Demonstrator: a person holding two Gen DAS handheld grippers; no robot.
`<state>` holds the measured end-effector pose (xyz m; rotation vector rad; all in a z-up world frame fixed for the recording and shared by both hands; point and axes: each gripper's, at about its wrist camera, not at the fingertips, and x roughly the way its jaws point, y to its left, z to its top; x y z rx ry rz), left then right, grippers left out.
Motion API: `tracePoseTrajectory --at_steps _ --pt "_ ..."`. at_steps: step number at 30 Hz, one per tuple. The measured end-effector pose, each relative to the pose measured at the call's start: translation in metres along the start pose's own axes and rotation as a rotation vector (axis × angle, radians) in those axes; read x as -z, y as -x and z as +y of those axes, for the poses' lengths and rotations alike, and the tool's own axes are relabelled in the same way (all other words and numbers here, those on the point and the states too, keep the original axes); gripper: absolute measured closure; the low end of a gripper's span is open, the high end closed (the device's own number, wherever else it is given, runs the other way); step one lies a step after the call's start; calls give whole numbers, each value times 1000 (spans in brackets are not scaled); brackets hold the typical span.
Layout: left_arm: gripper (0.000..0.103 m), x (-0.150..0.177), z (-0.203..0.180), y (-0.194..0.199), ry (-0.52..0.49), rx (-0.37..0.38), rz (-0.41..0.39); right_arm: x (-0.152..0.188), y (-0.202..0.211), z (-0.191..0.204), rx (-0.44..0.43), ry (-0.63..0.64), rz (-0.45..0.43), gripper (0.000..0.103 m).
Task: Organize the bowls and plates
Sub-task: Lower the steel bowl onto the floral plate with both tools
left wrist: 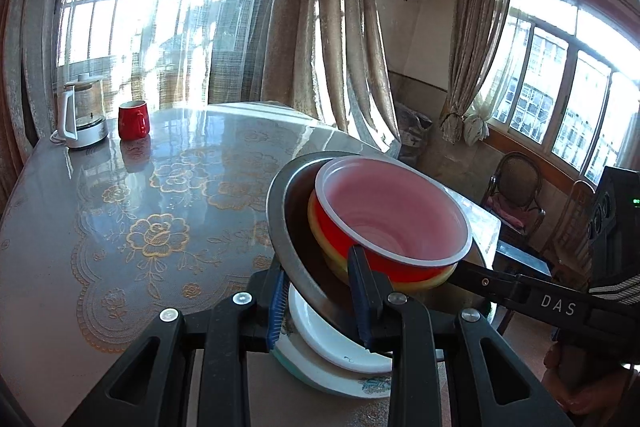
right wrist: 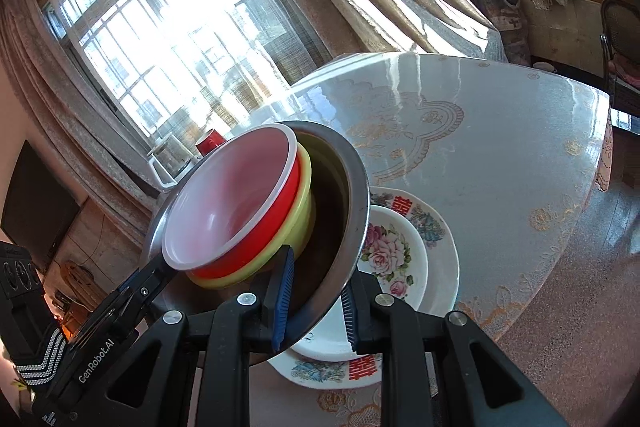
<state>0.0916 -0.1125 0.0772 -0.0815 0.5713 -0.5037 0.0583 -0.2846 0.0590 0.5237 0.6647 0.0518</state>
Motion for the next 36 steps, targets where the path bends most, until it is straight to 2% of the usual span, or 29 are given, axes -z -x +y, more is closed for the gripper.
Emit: tracePoseTrajectory --at_steps 6,17,36 --pt "73 3 -14 -13 -15 9 29 2 5 -13 30 -18 -3 81" --pt "73 15 -16 -25 -7 -7 69 9 1 -28 46 -43 25 81" --pt "73 27 -10 -39 13 -19 115 15 -18 -28 68 -61 65 81"
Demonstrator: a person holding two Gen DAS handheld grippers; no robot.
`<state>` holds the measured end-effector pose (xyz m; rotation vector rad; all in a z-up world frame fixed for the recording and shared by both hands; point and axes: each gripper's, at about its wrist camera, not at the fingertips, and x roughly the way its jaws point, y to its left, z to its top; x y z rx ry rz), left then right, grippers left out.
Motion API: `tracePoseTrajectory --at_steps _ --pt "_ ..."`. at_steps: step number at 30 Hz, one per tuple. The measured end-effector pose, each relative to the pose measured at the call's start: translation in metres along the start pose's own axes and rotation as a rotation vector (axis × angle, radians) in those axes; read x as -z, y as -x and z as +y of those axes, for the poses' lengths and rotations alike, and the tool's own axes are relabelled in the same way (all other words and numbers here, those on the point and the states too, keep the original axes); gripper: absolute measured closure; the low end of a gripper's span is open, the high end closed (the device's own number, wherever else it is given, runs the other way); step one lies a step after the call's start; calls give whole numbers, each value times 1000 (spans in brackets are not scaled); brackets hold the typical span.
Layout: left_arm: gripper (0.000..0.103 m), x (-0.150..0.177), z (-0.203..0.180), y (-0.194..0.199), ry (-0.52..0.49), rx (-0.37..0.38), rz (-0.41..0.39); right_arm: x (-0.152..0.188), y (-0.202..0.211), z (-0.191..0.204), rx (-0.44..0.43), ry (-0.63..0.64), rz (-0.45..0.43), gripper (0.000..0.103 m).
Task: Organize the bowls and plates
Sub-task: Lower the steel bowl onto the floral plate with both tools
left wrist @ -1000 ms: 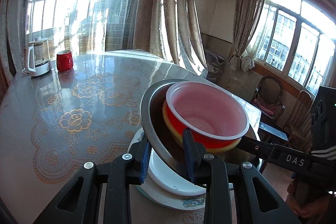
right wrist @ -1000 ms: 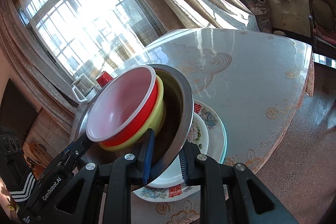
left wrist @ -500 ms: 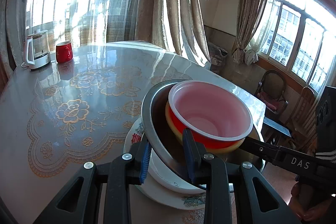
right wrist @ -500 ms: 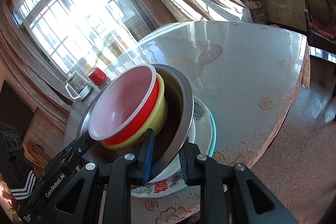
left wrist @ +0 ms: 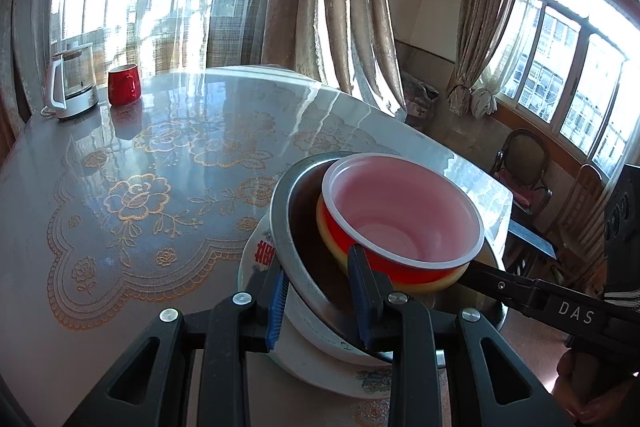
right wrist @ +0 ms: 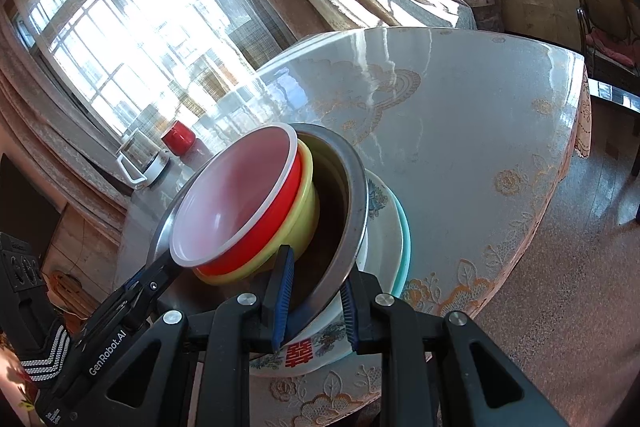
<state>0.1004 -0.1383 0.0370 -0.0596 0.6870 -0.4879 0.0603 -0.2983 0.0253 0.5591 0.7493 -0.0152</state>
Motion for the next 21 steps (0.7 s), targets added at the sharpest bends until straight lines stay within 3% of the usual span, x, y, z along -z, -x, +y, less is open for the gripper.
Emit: tracePoseTrajectory --at_steps 21 --pt "73 16 1 -24 16 -29 59 3 -23 -6 19 -17 28 81"
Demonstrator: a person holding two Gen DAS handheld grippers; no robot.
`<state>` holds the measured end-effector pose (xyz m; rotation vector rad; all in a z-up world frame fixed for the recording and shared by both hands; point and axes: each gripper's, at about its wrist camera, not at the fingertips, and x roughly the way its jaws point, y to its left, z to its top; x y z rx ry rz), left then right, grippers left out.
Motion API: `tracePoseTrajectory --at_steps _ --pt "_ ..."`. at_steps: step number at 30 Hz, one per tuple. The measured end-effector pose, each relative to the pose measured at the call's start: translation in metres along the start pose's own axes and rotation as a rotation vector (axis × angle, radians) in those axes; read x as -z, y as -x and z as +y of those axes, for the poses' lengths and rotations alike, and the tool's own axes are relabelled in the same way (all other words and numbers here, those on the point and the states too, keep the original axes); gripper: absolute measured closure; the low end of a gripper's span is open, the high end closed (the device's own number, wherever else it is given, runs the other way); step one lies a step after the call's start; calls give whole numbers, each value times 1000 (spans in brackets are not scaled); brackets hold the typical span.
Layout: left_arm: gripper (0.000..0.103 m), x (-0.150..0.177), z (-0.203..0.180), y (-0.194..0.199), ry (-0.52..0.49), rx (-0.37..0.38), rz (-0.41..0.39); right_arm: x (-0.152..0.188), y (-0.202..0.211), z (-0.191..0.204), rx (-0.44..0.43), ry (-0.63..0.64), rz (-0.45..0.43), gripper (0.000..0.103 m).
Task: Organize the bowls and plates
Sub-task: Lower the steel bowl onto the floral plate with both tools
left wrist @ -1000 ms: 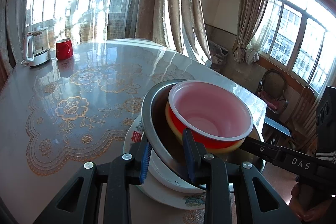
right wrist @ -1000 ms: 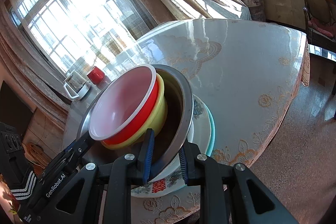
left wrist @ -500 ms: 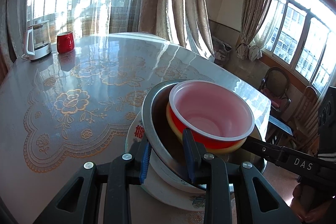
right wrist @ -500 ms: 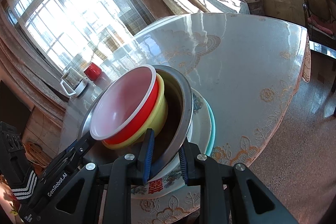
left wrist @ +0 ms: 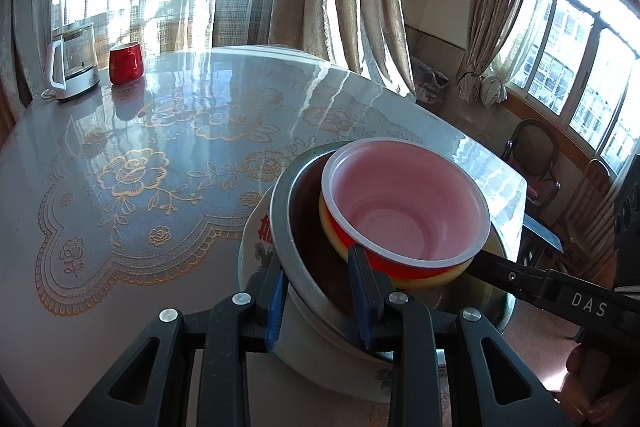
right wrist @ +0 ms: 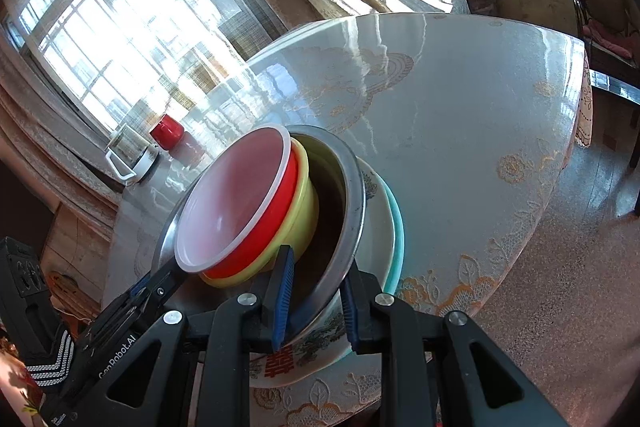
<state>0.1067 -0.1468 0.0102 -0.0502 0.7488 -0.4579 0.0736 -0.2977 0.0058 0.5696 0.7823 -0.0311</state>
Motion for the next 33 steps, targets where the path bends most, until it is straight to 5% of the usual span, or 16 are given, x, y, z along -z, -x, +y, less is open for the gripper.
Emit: tracePoseTrajectory --at_steps 20,33 --pt "73 2 5 4 23 -4 16 4 1 1 3 4 -8 84" --pt "64 9 4 29 -30 -42 -43 12 16 6 -3 6 -27 74"
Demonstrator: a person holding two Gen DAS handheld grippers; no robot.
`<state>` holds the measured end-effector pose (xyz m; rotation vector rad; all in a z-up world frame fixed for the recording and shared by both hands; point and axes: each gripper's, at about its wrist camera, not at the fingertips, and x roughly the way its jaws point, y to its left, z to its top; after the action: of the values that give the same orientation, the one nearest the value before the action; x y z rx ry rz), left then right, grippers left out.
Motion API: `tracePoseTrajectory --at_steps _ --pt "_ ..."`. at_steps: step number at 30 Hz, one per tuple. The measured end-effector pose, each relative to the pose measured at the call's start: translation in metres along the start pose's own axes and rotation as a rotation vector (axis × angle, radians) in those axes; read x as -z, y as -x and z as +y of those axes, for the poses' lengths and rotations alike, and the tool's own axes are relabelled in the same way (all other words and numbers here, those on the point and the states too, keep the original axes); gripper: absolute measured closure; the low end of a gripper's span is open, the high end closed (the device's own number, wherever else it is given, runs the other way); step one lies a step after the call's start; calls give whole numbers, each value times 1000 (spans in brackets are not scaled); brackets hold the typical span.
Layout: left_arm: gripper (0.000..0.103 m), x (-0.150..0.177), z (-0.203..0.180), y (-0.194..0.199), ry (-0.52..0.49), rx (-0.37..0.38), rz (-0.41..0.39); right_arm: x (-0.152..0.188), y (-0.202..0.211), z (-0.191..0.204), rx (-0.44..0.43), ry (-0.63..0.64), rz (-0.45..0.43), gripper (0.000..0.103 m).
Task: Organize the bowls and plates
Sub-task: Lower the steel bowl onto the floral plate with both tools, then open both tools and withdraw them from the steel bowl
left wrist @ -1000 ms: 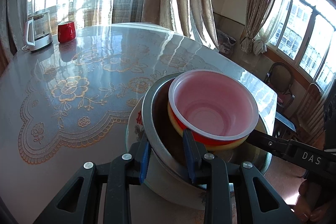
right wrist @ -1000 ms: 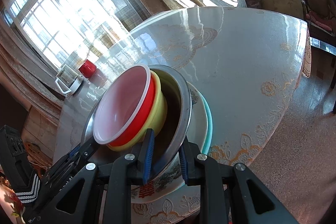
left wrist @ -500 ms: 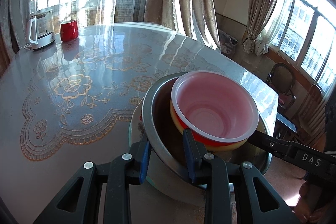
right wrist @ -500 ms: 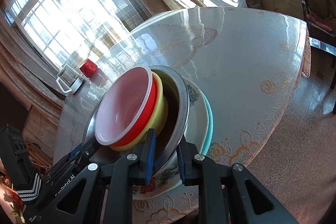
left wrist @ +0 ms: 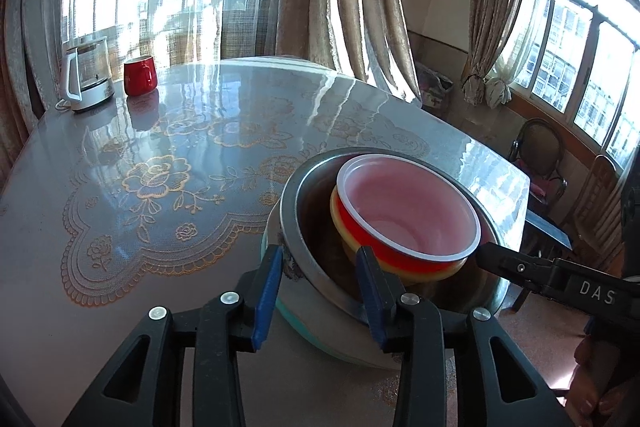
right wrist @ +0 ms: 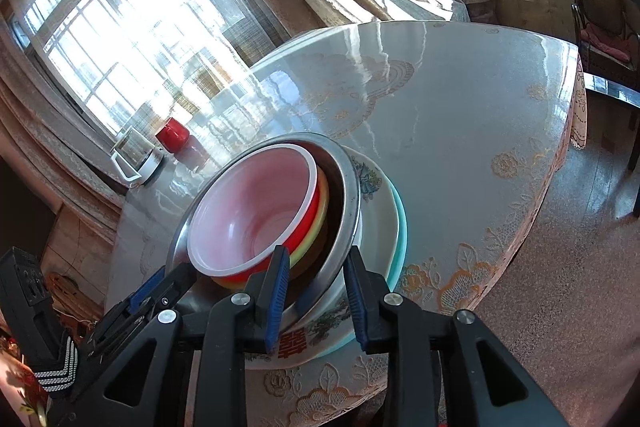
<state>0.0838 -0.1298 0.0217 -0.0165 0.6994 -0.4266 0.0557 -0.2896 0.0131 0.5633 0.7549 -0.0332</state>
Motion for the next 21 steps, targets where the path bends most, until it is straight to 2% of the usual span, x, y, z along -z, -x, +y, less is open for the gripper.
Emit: tracePoseTrajectory --at_steps 7,19,21 --pt "63 3 5 8 11 -3 -1 6 0 5 6 21 4 75" --pt "42 16 11 25 24 -28 -2 19 11 13 4 63 -26 73" --pt "33 18 13 27 27 -41 0 23 13 15 8 82 -39 70"
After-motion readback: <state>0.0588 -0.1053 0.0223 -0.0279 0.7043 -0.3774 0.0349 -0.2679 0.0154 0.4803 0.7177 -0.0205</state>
